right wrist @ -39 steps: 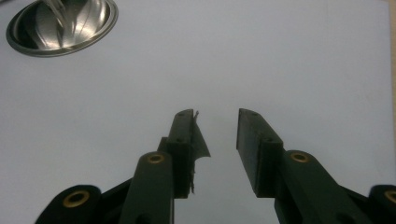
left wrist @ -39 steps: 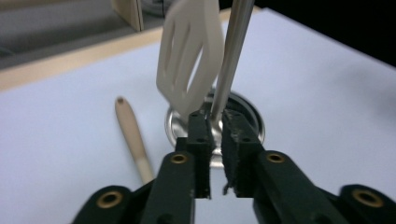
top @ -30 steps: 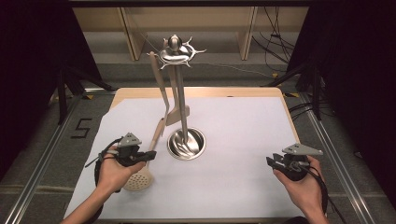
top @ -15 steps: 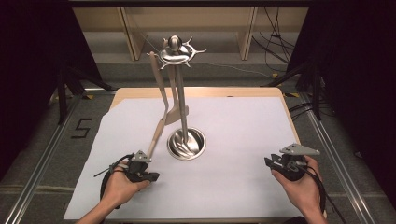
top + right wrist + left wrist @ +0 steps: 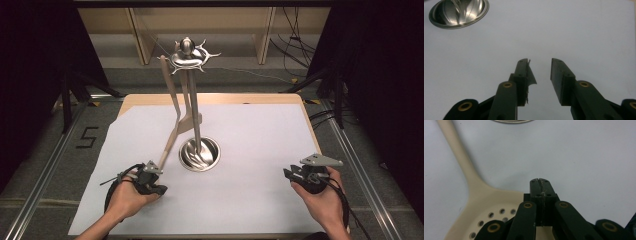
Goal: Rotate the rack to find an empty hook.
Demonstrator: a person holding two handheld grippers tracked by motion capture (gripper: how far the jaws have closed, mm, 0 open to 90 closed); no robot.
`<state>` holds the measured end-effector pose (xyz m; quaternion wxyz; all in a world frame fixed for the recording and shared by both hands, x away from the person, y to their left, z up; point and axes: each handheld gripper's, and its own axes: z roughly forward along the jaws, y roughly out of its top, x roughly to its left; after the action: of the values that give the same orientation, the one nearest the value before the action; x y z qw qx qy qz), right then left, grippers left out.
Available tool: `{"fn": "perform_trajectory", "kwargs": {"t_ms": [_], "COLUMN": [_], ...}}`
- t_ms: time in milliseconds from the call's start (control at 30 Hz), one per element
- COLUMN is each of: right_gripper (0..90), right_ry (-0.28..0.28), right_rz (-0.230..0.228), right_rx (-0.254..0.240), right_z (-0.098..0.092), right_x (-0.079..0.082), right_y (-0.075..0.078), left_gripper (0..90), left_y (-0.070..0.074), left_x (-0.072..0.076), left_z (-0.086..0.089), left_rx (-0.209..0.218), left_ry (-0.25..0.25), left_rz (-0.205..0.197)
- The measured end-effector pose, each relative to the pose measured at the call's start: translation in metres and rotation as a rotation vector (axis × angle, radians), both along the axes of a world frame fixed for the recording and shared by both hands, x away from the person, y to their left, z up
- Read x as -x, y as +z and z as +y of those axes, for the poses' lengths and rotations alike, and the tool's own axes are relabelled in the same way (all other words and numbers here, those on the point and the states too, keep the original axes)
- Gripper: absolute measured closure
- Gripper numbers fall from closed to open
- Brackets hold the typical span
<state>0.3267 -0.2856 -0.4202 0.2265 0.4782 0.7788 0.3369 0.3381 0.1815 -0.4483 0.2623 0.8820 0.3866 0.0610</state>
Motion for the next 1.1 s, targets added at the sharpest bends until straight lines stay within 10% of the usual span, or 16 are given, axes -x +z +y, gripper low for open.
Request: {"fn": "perform_trajectory", "kwargs": {"t_ms": [133,467,633,733,1100], "right_gripper": [67.6,67.5,67.5,67.5,67.5], "right_ry": [-0.001,-0.004,-0.038,-0.006,-0.027], "right_rz": [0.003,-0.003,0.036,0.005,0.022], "right_rx": [0.005,-0.003,-0.028,-0.002,-0.004], "right_z": [0.000,0.002,0.005,0.002,0.003], "right_x": [0.000,-0.001,0.002,0.000,0.001], "right_y": [0.001,0.000,0.001,0.000,0.002], "left_gripper": [89.5,89.4,89.4,89.4,89.5], "left_y": [-0.002,0.006,0.012,0.009,-0.004], "left_x": [0.000,0.003,0.010,0.014,0.018], "left_z": [0.008,0.023,0.005,-0.002,-0.006], "left_rx": [-0.097,0.029,0.087,0.037,-0.032], "left_ry": [-0.001,0.073,0.009,-0.074,-0.056], "left_rz": [-0.014,-0.012,0.018,0.050,0.068]}}
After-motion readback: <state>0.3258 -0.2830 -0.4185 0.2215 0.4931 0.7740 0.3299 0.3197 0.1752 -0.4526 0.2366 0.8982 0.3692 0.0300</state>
